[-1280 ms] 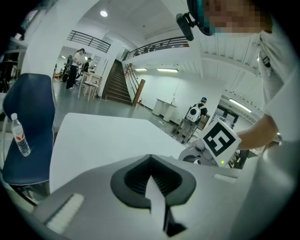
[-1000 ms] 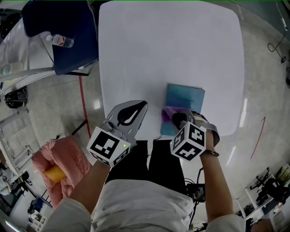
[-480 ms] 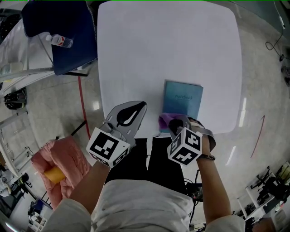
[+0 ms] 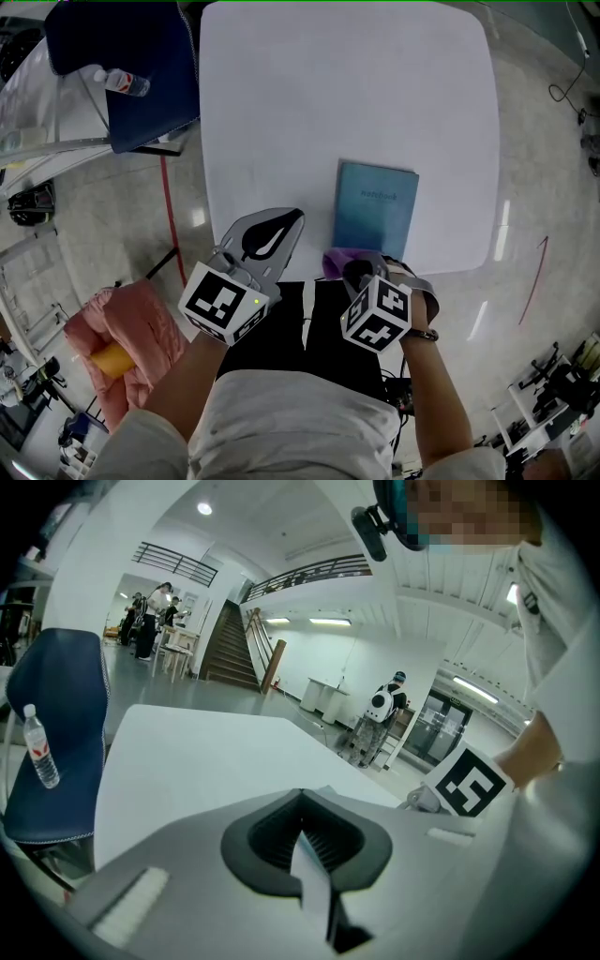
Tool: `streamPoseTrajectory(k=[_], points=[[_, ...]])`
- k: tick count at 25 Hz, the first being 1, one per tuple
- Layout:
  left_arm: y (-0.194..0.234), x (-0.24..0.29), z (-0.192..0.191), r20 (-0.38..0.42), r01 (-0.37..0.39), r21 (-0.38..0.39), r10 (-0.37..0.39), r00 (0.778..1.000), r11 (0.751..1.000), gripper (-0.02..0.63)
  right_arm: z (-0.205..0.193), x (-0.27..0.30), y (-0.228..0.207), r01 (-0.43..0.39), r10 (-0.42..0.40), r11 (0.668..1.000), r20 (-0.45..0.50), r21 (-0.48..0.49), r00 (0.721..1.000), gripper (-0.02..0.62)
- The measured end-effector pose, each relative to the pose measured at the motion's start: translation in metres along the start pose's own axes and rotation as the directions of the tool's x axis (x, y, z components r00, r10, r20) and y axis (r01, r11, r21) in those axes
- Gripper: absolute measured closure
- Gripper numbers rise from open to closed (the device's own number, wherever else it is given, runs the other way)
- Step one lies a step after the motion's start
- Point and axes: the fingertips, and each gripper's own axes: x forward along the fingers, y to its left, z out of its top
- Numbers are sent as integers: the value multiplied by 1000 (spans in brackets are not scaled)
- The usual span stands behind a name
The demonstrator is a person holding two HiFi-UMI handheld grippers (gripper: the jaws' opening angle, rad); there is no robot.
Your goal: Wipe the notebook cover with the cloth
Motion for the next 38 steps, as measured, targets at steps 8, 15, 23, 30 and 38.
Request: streamPoseTrajectory(k=[8,15,23,30,38], points=[[-7,3,-2,-3,8,5,-8,1000,1000,607,-4,1,10,-16,16,1000,24,13,1000,491],[-8,4,-4,-13,13,11,-13,1000,1000,607,-3,2,11,-39,38,999,25,30,999,489],[-11,3,-6,-20,19,15,-18,1000,1000,607,-2,1,11,-35,34,999,34,20,999,489],[-13,5,-5,-21,19,13,-18,1000,1000,607,0,-7,10,-39,37,999,95,26,995,489],[-24,8,5,-20,36,33,-35,999,999,607,6,-24,3,-40,32,998,142,53,989,489]])
